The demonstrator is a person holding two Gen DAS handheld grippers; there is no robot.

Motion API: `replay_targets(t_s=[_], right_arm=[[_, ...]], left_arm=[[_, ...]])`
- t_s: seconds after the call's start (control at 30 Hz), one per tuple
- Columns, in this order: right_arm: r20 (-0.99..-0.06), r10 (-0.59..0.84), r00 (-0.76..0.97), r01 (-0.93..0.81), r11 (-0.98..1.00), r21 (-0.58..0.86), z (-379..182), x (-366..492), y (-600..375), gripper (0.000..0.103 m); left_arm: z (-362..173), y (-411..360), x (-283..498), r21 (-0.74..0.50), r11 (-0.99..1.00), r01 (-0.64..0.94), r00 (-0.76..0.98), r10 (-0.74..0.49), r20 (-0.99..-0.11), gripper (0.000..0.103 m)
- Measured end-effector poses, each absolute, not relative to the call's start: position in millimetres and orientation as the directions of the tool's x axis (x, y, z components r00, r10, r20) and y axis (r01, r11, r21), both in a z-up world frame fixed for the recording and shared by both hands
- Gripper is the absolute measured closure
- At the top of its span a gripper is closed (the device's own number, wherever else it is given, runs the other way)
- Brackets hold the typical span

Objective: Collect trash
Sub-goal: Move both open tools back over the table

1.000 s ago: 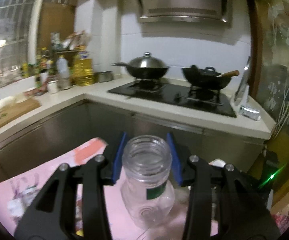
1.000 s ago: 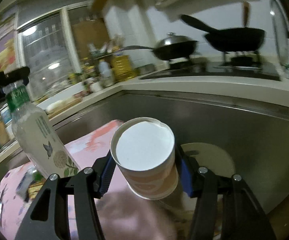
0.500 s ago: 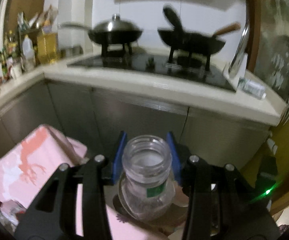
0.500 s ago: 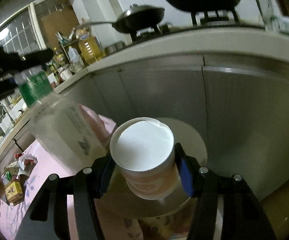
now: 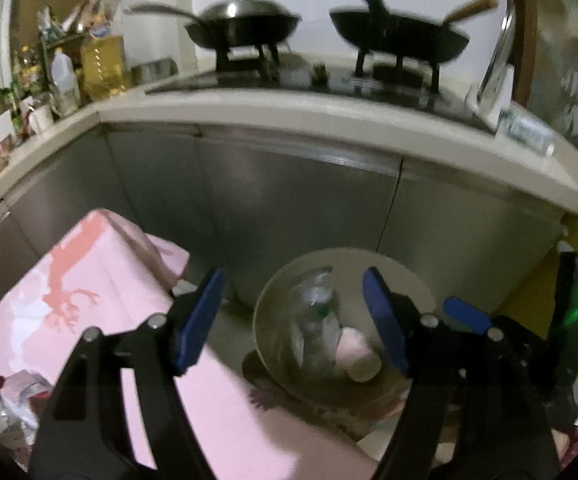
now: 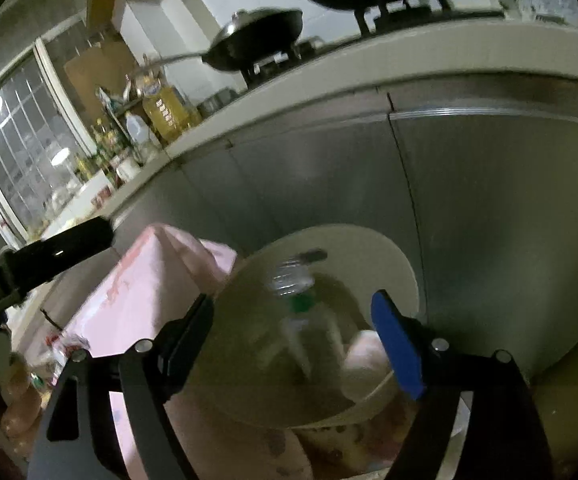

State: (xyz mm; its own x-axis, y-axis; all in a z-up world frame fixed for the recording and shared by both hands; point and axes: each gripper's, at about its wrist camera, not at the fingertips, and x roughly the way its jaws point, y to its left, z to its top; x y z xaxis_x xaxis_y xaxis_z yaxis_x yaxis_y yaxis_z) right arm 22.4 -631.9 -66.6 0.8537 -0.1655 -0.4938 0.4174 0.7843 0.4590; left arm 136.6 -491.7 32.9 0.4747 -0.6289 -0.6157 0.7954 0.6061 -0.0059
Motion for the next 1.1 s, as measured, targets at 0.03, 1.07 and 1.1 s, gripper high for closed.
replay_targets(t_s=[0.03,1.07,1.1], right_arm=[[-0.482,-0.172,0.859,0.416,0.785,0.460,-60.9,20.0,-631.6,0.025],[-0.502,0.210,0.839,0.011,0.916,0.401,-24.5,41.2,-347.1,0.043],[-0.509,0.217,0.833,0.003,0.918,0.397,-24.8,42.2,-339.8,0.044]], left_arm=[[43.3,-478.2,133.6,-0.016,0.611,0.791,0.483,-0.642,-0.595,0.034],[19.5,30.4,84.0,-0.171,0.961,0.217,0.757,-0.276,-0.592,0.034],[15.7,34.9,84.0,-0.181,0.962,0.206,0.753,-0.274,-0.598,0.034]])
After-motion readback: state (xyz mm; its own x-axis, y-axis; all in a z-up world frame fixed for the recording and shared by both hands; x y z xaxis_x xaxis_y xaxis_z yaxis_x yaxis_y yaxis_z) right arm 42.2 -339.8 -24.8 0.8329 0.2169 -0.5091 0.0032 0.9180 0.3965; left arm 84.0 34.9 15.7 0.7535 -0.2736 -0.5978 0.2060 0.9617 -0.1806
